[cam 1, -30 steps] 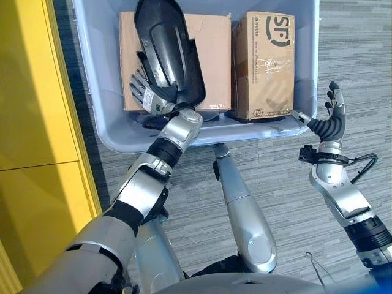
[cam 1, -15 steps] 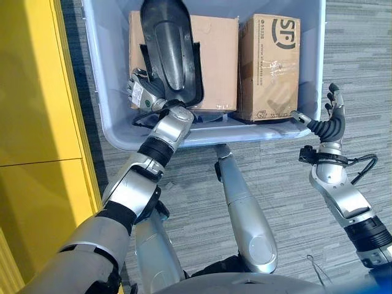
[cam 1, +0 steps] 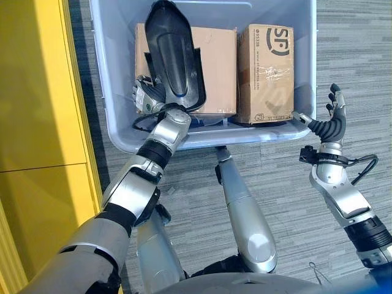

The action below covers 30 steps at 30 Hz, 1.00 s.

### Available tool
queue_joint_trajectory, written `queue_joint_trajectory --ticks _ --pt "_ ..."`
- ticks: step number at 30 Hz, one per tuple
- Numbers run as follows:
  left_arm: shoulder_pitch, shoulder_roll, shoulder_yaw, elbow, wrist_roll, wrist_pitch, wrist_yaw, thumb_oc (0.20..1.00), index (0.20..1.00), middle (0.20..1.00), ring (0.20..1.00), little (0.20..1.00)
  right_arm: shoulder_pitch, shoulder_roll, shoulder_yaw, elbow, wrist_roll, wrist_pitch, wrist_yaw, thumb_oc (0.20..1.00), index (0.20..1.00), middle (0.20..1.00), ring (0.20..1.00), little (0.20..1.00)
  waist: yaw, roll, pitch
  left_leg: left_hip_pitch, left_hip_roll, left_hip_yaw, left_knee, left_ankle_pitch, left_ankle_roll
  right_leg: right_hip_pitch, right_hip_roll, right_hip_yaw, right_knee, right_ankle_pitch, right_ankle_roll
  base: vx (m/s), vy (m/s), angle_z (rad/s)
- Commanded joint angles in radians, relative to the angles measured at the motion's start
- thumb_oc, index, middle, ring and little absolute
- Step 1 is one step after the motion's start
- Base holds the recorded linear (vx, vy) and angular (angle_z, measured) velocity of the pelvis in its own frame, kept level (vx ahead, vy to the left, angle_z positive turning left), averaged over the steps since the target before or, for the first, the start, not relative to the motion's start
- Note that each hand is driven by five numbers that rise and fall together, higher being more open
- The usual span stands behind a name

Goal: Move parts from the plastic box to the shelf.

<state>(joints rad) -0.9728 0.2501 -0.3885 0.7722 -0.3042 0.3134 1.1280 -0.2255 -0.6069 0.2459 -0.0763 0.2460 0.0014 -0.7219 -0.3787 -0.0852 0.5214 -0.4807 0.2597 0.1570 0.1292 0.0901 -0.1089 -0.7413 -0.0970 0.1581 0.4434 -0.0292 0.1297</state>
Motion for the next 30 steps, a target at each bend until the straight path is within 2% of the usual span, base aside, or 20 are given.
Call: queue_joint_trajectory --ticks 1,2,6,10,11,18,19,22,24,25,30 --pt "0.031 0.006 0.049 -0.045 0.068 -0.107 0.021 0.200 0.200 0.200 0.200 0.200 0.039 0.001 -0.053 -0.015 -0.072 -0.078 -0.017 1.000 1.000 1.000 1.000 1.000 -0.024 -0.036 -0.001 0.031 0.001 0.066 0.082 -0.122 -0.001 0.106 0.102 -0.089 -0.105 -0.029 -0.081 0.04 0.139 0.05" --pt "0.029 0.028 0.065 -0.084 0.127 -0.159 0.015 0.200 0.200 0.200 0.200 0.200 0.056 0.000 -0.068 -0.017 -0.079 -0.102 -0.005 1.000 1.000 1.000 1.000 1.000 -0.021 -0.026 -0.001 0.087 0.009 0.068 0.060 -0.123 -0.002 0.153 0.098 -0.092 -0.112 -0.041 -0.082 0.04 0.137 0.05" --pt "0.053 0.065 0.083 -0.162 0.157 -0.184 -0.024 0.200 0.200 0.200 0.200 0.200 0.086 0.004 -0.090 -0.022 -0.109 -0.125 0.026 1.000 1.000 1.000 1.000 1.000 -0.014 -0.008 -0.011 0.179 0.017 0.066 0.023 -0.124 -0.001 0.232 0.089 -0.090 -0.126 -0.055 -0.082 0.06 0.131 0.03" --pt "0.125 0.087 0.109 -0.251 0.137 -0.219 -0.054 0.200 0.200 0.200 0.200 0.200 0.128 0.000 -0.100 -0.028 -0.125 -0.121 0.058 1.000 1.000 1.000 1.000 1.000 -0.005 0.017 -0.072 0.244 0.019 0.067 -0.001 -0.129 0.005 0.303 0.068 -0.078 -0.139 -0.075 -0.080 0.10 0.114 0.10" --pt "0.138 0.087 0.117 -0.269 0.137 -0.222 -0.057 0.200 0.200 0.200 0.200 0.200 0.138 0.002 -0.100 -0.025 -0.132 -0.126 0.068 1.000 1.000 1.000 1.000 1.000 -0.004 0.018 -0.084 0.251 0.022 0.074 -0.005 -0.108 0.010 0.314 0.067 -0.076 -0.145 -0.058 -0.085 0.06 0.081 0.11" --pt "0.205 0.089 0.141 -0.407 0.173 -0.218 -0.053 0.200 0.200 0.200 0.200 0.200 0.180 0.013 -0.099 -0.022 -0.168 -0.139 0.140 1.000 1.000 1.000 1.000 1.000 0.010 0.039 -0.160 0.349 0.009 0.068 -0.041 -0.108 0.014 0.442 0.046 -0.065 -0.179 -0.084 -0.079 0.14 0.116 0.03" --pt "0.245 0.087 0.142 -0.471 0.182 -0.235 -0.067 0.200 0.200 0.200 0.200 0.200 0.193 0.018 -0.094 -0.023 -0.170 -0.168 0.179 1.000 1.000 1.000 1.000 1.000 0.023 0.052 -0.194 0.387 0.004 0.063 -0.087 -0.087 0.011 0.502 0.036 -0.066 -0.213 -0.087 -0.071 0.16 0.155 0.04" --pt "0.268 0.088 0.142 -0.521 0.196 -0.229 -0.090 0.200 0.200 0.200 0.200 0.200 0.195 0.024 -0.092 -0.020 -0.172 -0.193 0.214 1.000 1.000 1.000 1.000 1.000 0.037 0.063 -0.212 0.399 0.002 0.059 -0.111 -0.070 0.007 0.532 0.028 -0.075 -0.233 -0.085 -0.067 0.09 0.114 0.08" --pt "0.337 0.092 0.132 -0.628 0.191 -0.205 -0.133 0.200 0.200 0.200 0.200 0.200 0.195 0.041 -0.067 -0.027 -0.087 -0.226 0.285 1.000 1.000 1.000 1.000 1.000 0.077 0.080 -0.241 0.413 -0.009 0.032 -0.131 -0.052 0.004 0.587 0.008 -0.107 -0.249 -0.095 -0.063 0.10 0.206 0.21" --pt "0.387 0.090 0.132 -0.676 0.186 -0.202 -0.157 0.200 0.200 0.200 0.200 0.200 0.194 0.055 -0.053 -0.028 -0.093 -0.239 0.306 1.000 1.000 1.000 1.000 1.000 0.102 0.090 -0.253 0.421 -0.014 0.017 -0.140 -0.046 0.004 0.615 -0.003 -0.128 -0.254 -0.102 -0.062 0.10 0.223 0.44" --pt "0.551 0.107 0.131 -0.821 0.193 -0.164 -0.241 0.200 0.200 0.200 0.200 0.200 0.176 0.072 -0.010 -0.043 -0.054 -0.216 0.354 1.000 1.000 1.000 1.000 1.000 0.181 0.100 -0.276 0.427 -0.032 -0.044 -0.154 -0.039 0.007 0.678 -0.026 -0.191 -0.289 -0.103 -0.060 0.02 0.148 0.40"
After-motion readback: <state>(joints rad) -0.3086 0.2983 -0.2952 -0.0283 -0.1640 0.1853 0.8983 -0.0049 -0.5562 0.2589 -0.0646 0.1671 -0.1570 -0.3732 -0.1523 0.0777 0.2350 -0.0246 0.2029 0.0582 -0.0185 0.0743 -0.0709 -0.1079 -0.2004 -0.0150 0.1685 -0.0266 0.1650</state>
